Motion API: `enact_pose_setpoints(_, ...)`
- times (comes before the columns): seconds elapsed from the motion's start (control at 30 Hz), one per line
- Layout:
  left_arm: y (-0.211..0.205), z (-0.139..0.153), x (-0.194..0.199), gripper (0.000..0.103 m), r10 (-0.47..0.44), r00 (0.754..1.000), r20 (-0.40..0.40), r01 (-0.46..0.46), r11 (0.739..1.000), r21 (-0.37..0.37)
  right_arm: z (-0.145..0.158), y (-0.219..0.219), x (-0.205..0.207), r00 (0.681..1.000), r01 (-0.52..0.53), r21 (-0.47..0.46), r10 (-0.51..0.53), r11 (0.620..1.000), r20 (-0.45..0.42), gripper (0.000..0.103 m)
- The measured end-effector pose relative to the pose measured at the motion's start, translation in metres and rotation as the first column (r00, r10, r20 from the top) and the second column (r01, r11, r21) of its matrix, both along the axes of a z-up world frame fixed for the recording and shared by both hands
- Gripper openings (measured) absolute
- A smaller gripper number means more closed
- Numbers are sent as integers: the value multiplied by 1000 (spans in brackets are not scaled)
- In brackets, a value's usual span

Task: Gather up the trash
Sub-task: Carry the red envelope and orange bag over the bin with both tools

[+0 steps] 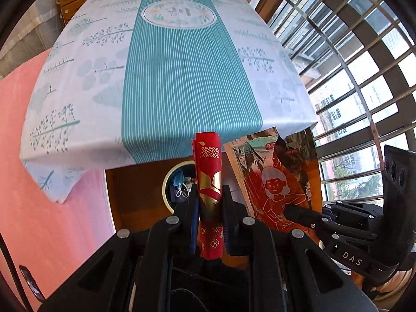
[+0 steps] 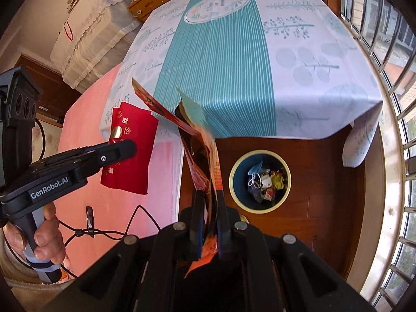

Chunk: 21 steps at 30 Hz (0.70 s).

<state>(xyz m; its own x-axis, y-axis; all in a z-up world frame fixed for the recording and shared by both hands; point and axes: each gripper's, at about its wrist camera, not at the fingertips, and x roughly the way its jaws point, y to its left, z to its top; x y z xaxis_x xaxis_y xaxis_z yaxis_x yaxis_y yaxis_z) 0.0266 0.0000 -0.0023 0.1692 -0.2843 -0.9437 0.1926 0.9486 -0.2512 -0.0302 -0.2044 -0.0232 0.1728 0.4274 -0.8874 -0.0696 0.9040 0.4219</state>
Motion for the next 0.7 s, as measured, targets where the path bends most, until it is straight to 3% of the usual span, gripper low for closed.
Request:
enact_pose_setpoints(0.37, -42, -35, -44, 13, 14, 1000, -18, -13, 999, 42, -41, -29, -37, 998, 8, 10, -7, 1000, -56, 7)
enact_pose_setpoints(0.7, -52, -132, -47, 13, 29, 996, -85, -21, 996, 87, -152, -49, -31, 976, 113, 7, -110, 994, -188, 7)
